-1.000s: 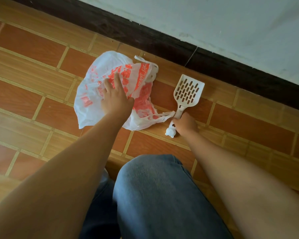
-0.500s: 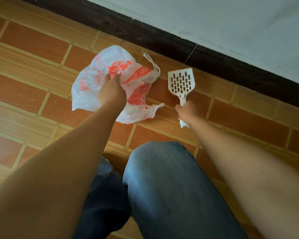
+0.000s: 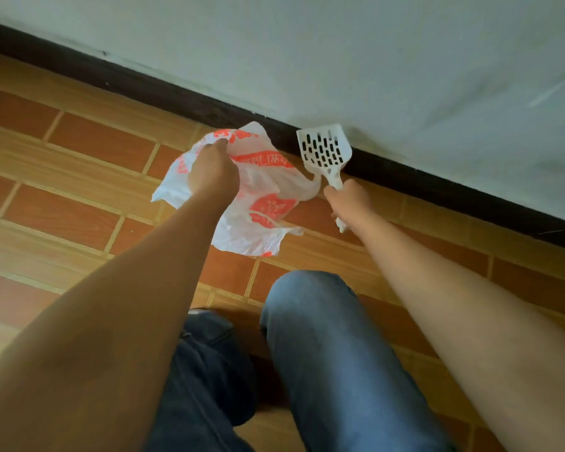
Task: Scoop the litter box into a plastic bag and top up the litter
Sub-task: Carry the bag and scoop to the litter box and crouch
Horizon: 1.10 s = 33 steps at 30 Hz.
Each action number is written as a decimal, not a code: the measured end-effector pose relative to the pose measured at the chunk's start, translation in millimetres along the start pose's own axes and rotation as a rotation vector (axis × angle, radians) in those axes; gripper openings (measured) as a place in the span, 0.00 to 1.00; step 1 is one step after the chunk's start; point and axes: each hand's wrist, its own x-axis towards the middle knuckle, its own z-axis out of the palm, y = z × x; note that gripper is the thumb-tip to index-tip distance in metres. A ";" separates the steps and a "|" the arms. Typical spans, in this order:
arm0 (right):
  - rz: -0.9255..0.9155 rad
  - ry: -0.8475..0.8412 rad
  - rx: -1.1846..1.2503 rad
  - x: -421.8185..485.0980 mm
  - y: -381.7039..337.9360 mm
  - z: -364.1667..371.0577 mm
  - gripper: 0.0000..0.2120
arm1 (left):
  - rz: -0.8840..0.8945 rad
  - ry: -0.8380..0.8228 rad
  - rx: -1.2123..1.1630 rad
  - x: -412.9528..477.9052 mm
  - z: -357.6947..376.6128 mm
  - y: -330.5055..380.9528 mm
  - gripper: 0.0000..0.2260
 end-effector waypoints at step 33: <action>-0.206 -0.032 -0.190 -375.9 -109.1 -353.4 0.13 | -0.021 0.157 0.066 -322.3 -370.1 195.0 0.19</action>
